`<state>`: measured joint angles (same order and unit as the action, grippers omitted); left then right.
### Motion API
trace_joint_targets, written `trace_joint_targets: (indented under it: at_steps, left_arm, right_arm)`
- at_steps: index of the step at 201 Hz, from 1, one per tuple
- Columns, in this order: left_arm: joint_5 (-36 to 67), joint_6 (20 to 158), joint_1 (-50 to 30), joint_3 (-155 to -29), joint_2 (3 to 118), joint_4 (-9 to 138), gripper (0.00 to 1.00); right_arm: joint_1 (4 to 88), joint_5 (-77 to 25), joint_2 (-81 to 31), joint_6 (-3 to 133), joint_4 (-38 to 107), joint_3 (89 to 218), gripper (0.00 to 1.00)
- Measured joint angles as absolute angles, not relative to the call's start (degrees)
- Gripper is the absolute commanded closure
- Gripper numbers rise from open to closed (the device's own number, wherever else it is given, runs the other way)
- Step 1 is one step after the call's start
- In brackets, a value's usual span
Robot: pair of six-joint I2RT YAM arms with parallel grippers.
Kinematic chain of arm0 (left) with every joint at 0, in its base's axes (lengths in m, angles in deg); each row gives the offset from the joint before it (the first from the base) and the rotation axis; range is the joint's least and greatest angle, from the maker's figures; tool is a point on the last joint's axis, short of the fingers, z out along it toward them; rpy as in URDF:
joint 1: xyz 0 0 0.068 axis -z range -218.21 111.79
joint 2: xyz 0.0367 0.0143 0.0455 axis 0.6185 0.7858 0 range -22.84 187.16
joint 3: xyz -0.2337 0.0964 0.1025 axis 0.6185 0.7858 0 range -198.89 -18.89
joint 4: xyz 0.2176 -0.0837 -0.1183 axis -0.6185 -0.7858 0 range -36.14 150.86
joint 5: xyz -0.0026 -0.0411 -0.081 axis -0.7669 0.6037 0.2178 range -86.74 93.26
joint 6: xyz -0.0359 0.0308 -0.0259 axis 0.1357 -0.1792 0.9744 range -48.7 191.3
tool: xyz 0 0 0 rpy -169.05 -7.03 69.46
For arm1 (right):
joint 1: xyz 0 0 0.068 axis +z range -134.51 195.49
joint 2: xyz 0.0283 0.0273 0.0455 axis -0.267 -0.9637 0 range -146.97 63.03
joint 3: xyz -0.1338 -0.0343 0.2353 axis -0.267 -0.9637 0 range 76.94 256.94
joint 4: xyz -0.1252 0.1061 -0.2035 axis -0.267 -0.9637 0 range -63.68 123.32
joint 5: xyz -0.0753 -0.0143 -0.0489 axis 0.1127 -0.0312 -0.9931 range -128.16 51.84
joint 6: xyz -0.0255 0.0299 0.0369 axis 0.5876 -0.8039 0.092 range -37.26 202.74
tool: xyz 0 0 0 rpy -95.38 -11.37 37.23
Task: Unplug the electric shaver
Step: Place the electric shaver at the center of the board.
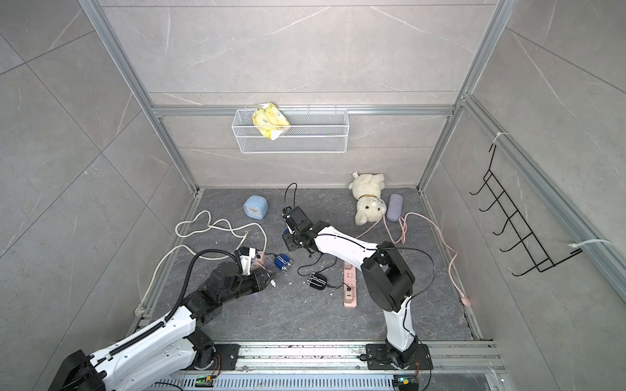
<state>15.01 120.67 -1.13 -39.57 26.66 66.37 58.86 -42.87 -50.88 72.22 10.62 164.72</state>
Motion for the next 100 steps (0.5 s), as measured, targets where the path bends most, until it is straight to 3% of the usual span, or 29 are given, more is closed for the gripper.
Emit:
trace_joint_targets:
  at_steps: [100]
  left_arm:
    - [15.47,120.51,-1.06,-39.66,29.19,66.07,1.00]
  right_arm:
    - [55.63,-41.41,-61.04,70.71,7.14,171.85,0.61]
